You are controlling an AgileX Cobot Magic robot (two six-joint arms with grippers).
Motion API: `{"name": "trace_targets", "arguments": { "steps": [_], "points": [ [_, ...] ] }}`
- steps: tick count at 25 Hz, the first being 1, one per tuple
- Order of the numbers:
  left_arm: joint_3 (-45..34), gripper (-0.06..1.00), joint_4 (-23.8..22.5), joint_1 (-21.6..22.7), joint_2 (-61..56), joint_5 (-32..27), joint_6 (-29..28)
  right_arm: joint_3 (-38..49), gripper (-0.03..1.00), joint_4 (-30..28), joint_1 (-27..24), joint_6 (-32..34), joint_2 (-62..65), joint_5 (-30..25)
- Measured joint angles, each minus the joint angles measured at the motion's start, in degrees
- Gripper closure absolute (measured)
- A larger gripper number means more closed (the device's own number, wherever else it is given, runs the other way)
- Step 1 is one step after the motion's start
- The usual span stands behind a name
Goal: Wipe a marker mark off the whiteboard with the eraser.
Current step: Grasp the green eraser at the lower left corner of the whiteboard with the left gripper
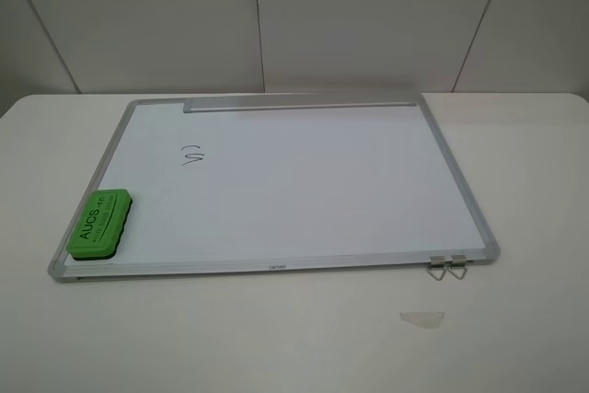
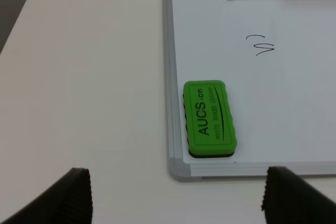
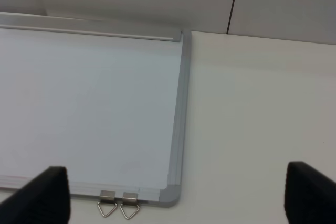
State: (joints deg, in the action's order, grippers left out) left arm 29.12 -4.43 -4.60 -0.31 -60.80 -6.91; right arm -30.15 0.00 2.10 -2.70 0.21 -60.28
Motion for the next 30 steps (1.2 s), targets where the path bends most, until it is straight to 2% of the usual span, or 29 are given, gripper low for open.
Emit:
{"name": "trace_targets", "arguments": {
  "steps": [18,23,30],
  "points": [
    [0.0,0.26,0.0,0.0,0.0,0.0,0.0,0.0,0.15,0.0,0.0,0.0,0.0,0.0],
    [0.0,0.21,-0.04,0.0,0.18,0.0,-1.71,0.0,0.15,0.0,0.0,0.0,0.0,0.0],
    [4.81,0.21,-0.04,0.0,12.17,-1.65,-4.04,0.0,0.15,0.0,0.0,0.0,0.0,0.0]
  ]
}}
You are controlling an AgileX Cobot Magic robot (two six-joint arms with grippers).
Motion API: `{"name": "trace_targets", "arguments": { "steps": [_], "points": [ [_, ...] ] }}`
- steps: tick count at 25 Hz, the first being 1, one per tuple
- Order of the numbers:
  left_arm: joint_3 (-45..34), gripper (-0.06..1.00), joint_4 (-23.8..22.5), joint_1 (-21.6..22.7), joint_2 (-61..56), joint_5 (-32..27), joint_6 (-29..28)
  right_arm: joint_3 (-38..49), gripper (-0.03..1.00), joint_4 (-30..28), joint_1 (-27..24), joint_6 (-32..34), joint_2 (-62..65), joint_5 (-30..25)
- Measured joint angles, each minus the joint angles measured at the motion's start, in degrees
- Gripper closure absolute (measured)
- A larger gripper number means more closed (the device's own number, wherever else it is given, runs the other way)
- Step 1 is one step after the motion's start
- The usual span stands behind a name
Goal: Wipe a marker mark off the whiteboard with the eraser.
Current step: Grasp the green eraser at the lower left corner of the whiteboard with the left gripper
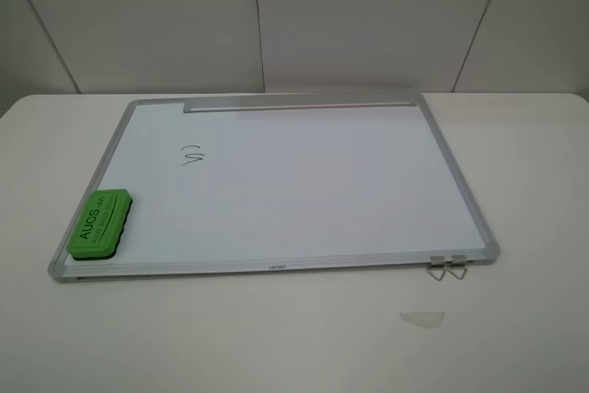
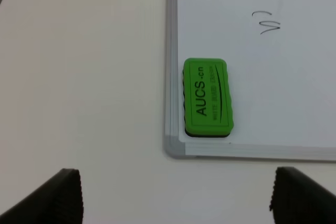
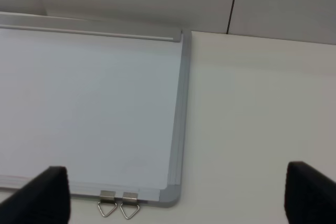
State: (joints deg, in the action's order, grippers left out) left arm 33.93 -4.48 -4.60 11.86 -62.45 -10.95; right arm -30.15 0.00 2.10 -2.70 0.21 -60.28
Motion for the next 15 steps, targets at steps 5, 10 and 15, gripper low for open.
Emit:
{"name": "trace_targets", "arguments": {
  "steps": [5,10,15],
  "points": [
    [4.93,0.21,1.55,0.0,14.01,-0.07,-0.39,0.0,0.15,0.0,0.0,0.0,0.0,0.0],
    [8.17,0.21,3.2,0.0,27.95,0.11,-1.32,0.0,0.15,0.0,0.0,0.0,0.0,0.0],
    [8.55,0.21,3.2,0.0,40.07,1.61,-2.93,0.0,0.15,0.0,0.0,0.0,0.0,0.0]
  ]
}}
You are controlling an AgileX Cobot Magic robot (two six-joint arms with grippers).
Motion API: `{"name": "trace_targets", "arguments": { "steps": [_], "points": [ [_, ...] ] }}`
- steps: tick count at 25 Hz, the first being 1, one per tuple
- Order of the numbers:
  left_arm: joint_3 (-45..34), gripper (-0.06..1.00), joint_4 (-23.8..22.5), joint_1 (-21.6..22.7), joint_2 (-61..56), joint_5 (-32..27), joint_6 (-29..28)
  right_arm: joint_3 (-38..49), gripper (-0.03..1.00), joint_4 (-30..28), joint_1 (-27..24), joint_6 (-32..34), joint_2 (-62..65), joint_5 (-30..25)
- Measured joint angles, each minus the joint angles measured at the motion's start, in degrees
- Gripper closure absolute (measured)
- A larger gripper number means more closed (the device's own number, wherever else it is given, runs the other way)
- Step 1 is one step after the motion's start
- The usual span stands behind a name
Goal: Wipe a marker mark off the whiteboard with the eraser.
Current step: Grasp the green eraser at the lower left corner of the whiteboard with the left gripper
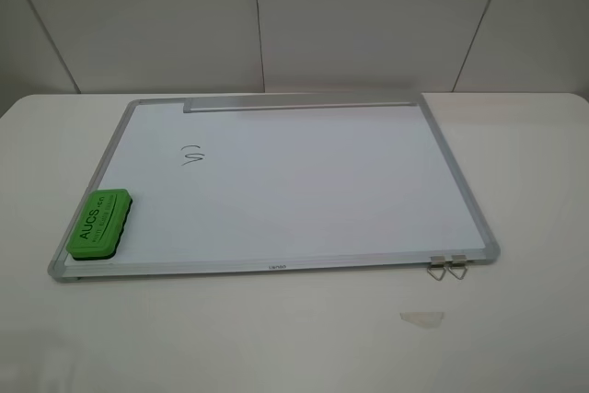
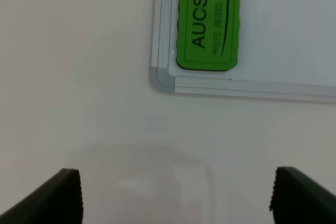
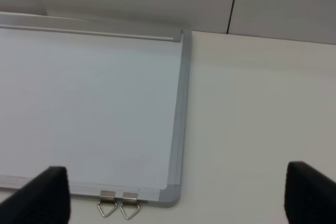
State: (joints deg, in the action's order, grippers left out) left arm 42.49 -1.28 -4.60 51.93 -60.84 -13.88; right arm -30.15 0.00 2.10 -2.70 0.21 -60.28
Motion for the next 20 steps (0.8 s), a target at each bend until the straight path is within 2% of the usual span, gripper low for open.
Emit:
{"name": "trace_targets", "arguments": {
  "steps": [11,20],
  "points": [
    [0.11,0.21,0.12,0.0,21.17,13.86,-1.64,0.0,0.15,0.0,0.0,0.0,0.0,0.0],
    [0.11,0.21,2.84,0.0,35.35,26.97,-4.18,0.0,0.15,0.0,0.0,0.0,0.0,0.0]
  ]
}}
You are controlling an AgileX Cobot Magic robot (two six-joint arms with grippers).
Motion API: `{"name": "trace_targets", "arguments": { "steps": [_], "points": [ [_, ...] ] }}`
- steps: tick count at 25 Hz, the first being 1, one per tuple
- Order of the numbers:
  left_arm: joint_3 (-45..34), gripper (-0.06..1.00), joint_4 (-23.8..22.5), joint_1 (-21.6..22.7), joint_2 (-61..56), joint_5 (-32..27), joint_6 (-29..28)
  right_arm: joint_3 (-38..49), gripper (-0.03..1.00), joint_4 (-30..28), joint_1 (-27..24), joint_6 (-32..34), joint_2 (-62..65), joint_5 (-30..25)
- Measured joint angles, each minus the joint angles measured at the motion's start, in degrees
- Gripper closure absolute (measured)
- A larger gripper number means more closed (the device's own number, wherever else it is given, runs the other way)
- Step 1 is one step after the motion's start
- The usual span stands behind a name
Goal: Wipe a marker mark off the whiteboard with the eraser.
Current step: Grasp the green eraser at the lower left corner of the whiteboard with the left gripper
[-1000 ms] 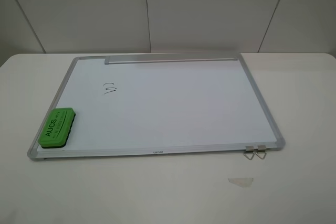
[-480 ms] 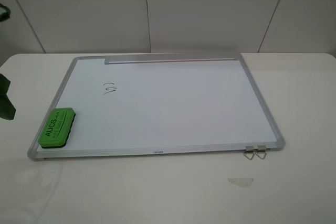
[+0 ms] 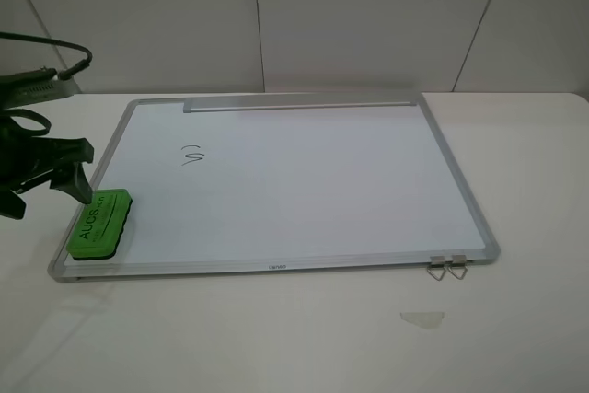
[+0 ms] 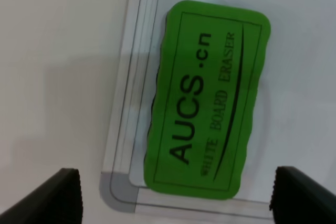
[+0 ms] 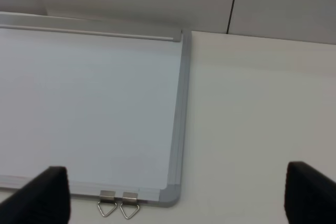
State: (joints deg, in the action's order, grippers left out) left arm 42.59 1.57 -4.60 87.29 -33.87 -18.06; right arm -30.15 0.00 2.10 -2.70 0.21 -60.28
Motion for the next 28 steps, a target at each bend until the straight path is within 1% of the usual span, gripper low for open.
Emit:
{"name": "trace_targets", "arguments": {
  "steps": [6,10,18,24,28],
  "points": [
    [0.0,0.21,0.16,0.0,7.89,6.08,-0.37,0.0,0.15,0.0,0.0,0.0,0.0,0.0],
    [0.05,0.21,0.87,0.0,11.07,9.47,-0.24,0.0,0.15,0.0,0.0,0.0,0.0,0.0],
    [0.05,0.21,2.15,0.0,12.16,11.93,1.65,0.0,0.15,0.0,0.0,0.0,0.0,0.0],
    [0.05,0.21,4.5,0.0,12.21,12.86,4.28,0.0,0.15,0.0,0.0,0.0,0.0,0.0],
    [0.05,0.21,4.91,0.0,12.21,13.84,4.97,0.0,0.15,0.0,0.0,0.0,0.0,0.0]
  ]
}}
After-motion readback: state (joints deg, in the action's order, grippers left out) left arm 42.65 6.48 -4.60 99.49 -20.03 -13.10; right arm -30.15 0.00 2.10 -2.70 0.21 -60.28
